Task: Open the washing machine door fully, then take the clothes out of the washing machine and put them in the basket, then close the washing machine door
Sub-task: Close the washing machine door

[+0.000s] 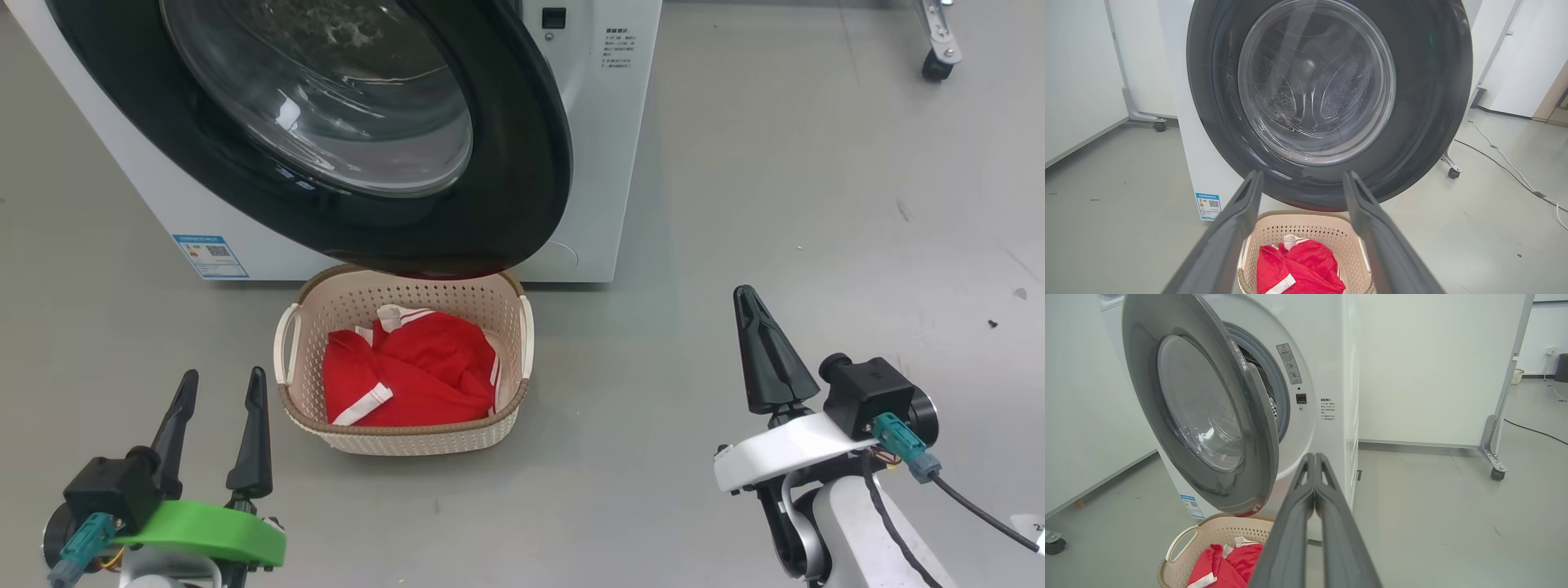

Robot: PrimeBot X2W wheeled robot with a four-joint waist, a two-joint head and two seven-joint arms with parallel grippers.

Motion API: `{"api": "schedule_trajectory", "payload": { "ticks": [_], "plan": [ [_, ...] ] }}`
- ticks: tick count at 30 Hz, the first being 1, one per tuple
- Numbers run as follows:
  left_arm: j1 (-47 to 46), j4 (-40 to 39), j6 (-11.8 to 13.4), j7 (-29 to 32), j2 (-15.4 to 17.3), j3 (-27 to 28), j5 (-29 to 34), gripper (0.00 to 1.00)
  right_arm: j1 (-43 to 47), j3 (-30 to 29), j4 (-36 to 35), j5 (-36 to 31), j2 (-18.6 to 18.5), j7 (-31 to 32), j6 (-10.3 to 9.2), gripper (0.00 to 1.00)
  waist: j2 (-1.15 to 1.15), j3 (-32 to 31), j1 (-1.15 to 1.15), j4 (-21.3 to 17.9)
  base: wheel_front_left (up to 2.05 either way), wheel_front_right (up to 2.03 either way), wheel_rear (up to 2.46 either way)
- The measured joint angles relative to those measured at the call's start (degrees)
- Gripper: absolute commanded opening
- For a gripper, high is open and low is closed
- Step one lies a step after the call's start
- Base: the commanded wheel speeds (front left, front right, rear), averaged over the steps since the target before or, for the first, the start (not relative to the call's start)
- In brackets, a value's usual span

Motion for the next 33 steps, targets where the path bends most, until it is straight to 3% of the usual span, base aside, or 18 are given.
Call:
{"api": "schedule_trajectory", "payload": {
  "ticks": [17, 33],
  "plan": [
    [-1.10, -1.58, -0.94, -0.08, -1.67, -1.68, 0.09, 1.00, -6.78, 6.77, 0.16, -6.37, -2.58, 0.01, 2.88, 0.00, 0.00, 5.51, 0.00, 4.06, 0.00, 0.00, 0.00],
    [-6.89, -1.43, -1.99, -0.09, -3.97, -4.11, 0.20, 1.00, -19.35, 9.20, 2.75, -9.81, -6.54, 2.72, 3.59, 0.00, 0.00, 13.60, 0.00, 9.87, 0.00, 0.00, 0.00]
  ]
}}
